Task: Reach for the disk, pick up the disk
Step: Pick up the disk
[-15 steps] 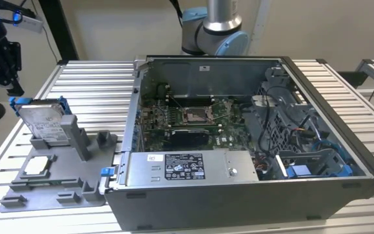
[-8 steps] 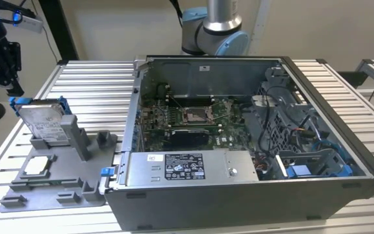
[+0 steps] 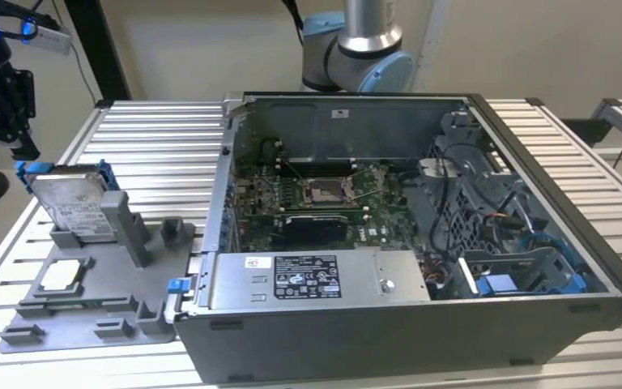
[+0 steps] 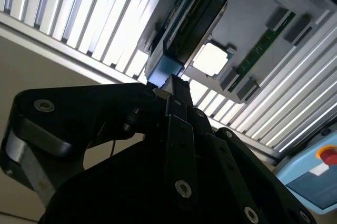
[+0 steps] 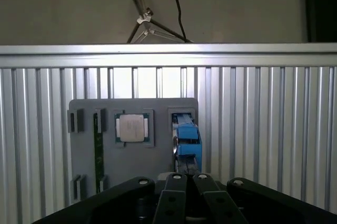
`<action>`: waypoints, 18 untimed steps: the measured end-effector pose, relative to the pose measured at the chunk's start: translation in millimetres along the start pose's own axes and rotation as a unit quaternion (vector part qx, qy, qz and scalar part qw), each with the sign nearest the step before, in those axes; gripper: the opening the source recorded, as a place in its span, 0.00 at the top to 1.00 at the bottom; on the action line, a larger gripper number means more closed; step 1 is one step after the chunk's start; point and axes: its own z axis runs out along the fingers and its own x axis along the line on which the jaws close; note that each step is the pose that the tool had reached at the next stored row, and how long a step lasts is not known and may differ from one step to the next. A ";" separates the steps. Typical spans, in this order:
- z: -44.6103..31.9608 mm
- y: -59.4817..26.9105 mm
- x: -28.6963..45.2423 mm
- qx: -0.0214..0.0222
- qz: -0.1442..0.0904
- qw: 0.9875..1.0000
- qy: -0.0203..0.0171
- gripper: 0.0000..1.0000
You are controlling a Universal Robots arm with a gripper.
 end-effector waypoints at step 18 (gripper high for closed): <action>0.0 0.0 0.0 0.000 -0.006 1.000 0.000 1.00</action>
